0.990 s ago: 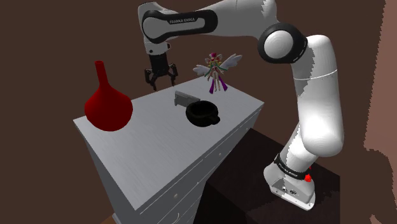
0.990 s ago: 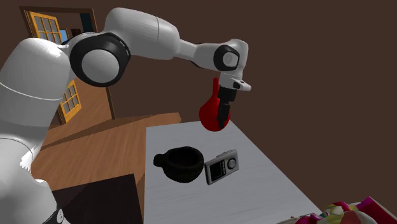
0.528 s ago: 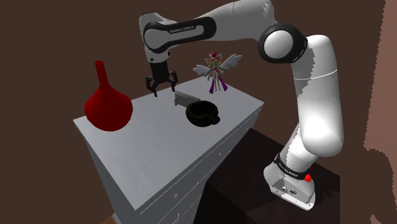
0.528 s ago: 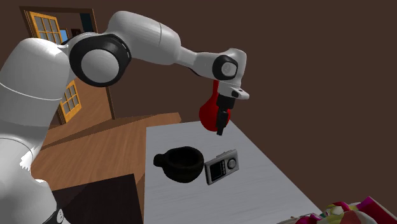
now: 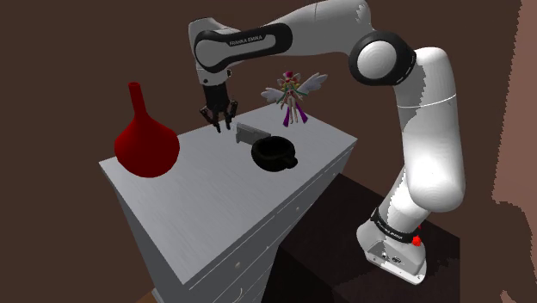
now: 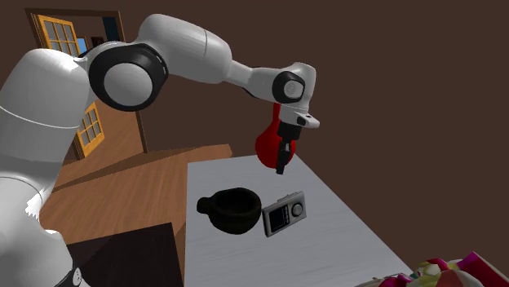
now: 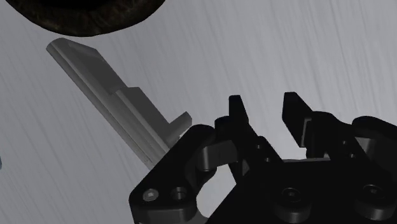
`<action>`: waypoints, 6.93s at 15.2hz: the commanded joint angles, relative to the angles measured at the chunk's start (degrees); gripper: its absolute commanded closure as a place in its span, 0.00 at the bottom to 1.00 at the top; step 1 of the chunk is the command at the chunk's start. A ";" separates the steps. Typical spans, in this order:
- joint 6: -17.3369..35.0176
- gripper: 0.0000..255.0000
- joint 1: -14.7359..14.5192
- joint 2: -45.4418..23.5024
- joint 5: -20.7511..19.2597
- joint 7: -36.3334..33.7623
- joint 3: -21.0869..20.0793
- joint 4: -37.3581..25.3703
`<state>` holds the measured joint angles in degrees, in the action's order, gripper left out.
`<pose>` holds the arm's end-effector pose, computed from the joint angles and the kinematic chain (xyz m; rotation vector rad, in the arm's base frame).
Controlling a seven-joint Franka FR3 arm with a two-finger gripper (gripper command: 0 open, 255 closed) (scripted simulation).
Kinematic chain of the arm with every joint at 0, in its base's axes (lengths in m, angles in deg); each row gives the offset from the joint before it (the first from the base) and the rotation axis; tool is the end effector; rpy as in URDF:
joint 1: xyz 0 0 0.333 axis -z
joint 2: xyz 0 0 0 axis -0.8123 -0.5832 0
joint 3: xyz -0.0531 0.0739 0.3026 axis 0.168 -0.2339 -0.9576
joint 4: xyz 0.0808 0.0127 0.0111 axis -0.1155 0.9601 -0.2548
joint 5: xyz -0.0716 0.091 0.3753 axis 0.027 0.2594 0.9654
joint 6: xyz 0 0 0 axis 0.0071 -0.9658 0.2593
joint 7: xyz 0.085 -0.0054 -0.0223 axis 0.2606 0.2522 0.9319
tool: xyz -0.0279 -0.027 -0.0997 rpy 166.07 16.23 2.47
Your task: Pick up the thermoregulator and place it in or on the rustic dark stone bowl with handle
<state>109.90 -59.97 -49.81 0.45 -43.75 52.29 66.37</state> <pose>0.6714 0.1533 0.3726 2.9602 -0.5673 -0.3278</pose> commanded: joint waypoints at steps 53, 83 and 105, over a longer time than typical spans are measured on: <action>31.92 1.00 12.01 22.40 -3.17 38.97 -0.48 39.30; 15.50 1.00 11.38 40.07 1.76 41.03 -1.70 40.12; 25.80 1.00 9.18 51.54 4.65 38.44 -3.53 61.83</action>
<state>134.81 -50.80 2.06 5.16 -5.15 48.86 127.70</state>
